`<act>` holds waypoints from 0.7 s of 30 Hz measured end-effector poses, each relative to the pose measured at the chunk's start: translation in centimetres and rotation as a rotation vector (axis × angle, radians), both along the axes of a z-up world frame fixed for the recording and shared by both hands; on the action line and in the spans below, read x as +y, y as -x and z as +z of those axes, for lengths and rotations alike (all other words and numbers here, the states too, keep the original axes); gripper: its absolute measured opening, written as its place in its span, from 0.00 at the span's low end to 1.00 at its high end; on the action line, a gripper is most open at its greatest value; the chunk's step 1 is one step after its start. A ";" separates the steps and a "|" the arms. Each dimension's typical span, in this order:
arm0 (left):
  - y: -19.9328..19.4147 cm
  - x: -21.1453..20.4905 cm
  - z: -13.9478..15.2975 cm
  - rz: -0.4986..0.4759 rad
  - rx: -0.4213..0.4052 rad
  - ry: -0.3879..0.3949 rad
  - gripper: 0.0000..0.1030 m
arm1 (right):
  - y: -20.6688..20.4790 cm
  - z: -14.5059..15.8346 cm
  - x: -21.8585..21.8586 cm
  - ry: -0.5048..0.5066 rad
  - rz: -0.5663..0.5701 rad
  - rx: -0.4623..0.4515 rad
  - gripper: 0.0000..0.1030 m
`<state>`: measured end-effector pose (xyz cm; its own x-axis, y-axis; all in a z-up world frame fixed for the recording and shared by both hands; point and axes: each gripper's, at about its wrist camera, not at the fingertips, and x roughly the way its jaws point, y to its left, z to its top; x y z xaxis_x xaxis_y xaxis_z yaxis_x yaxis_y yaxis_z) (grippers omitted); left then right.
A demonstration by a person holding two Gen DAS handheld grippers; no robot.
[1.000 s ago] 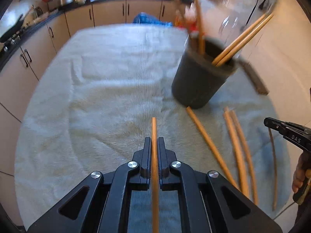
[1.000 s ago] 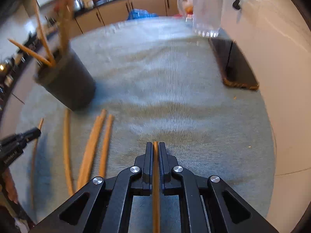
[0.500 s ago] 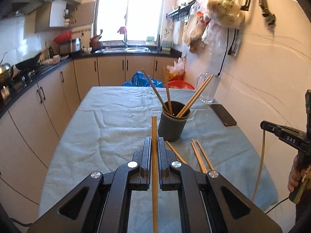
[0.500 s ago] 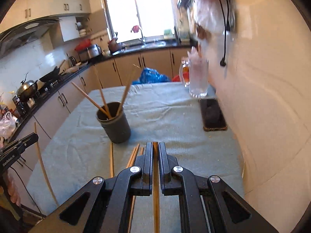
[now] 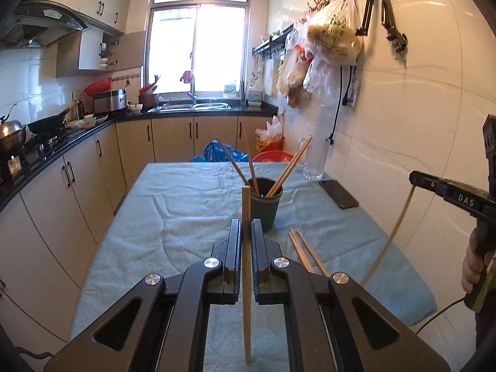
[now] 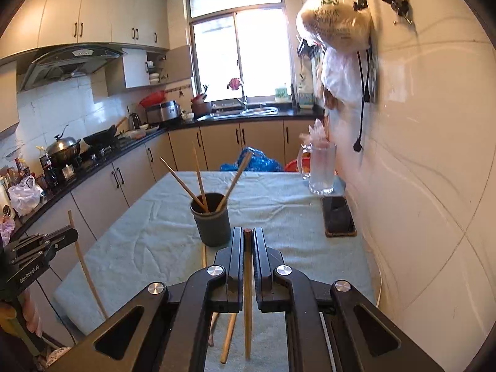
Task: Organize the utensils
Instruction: 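Lift the chopsticks with both tools and carry them over the black cup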
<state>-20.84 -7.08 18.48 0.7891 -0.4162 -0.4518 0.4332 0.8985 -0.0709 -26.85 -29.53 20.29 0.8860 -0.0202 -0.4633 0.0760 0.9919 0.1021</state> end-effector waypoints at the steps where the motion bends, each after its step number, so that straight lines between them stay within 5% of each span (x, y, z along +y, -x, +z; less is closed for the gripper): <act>1: 0.1 0.1 0.4 -0.002 -0.005 0.009 0.05 | -0.1 0.2 0.1 -0.003 0.004 -0.006 0.06; 11: -3.8 -0.7 3.8 0.003 -0.021 0.090 0.05 | -3.5 2.3 0.1 -0.007 0.027 -0.051 0.06; 21: -10.3 -4.4 9.0 0.037 -0.135 0.160 0.05 | -10.4 7.4 0.5 -0.068 0.052 -0.168 0.06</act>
<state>-10.54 -11.49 27.51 0.8540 -0.4440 -0.2711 0.4157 0.8958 -0.1574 -16.40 -29.07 27.71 0.9498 0.0544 -0.3079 0.0008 0.9843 0.1763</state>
